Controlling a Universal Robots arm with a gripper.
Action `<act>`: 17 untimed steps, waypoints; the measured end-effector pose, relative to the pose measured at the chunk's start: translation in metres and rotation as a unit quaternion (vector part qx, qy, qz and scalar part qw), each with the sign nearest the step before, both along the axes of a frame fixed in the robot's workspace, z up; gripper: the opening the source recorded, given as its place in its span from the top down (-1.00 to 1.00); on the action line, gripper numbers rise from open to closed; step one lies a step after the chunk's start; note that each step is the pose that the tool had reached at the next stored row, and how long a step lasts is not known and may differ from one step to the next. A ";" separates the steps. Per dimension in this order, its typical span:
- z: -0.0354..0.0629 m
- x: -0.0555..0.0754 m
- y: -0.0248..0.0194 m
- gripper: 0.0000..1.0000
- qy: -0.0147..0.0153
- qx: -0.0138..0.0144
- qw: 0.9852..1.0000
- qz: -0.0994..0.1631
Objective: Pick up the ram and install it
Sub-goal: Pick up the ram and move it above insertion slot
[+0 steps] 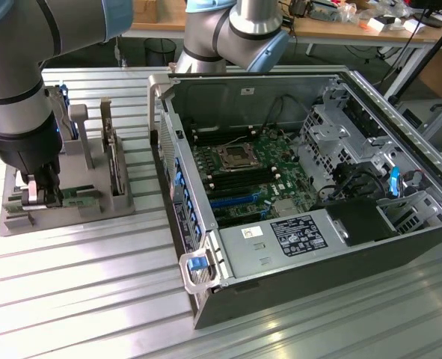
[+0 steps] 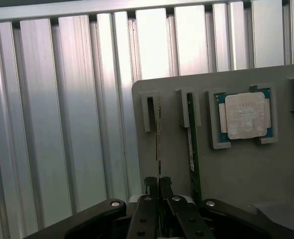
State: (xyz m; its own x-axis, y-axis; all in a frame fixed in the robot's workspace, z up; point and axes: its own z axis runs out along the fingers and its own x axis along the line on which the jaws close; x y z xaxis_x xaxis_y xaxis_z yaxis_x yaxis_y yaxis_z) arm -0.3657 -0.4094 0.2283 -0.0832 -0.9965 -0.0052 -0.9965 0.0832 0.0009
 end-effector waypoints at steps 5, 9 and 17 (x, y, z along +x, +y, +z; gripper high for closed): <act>0.0000 0.000 0.0000 0.73 0.000 0.000 1.000 0.000; 0.0000 0.000 0.0000 0.57 0.000 0.000 1.000 0.000; 0.0000 0.000 0.0000 0.57 0.000 0.000 1.000 0.000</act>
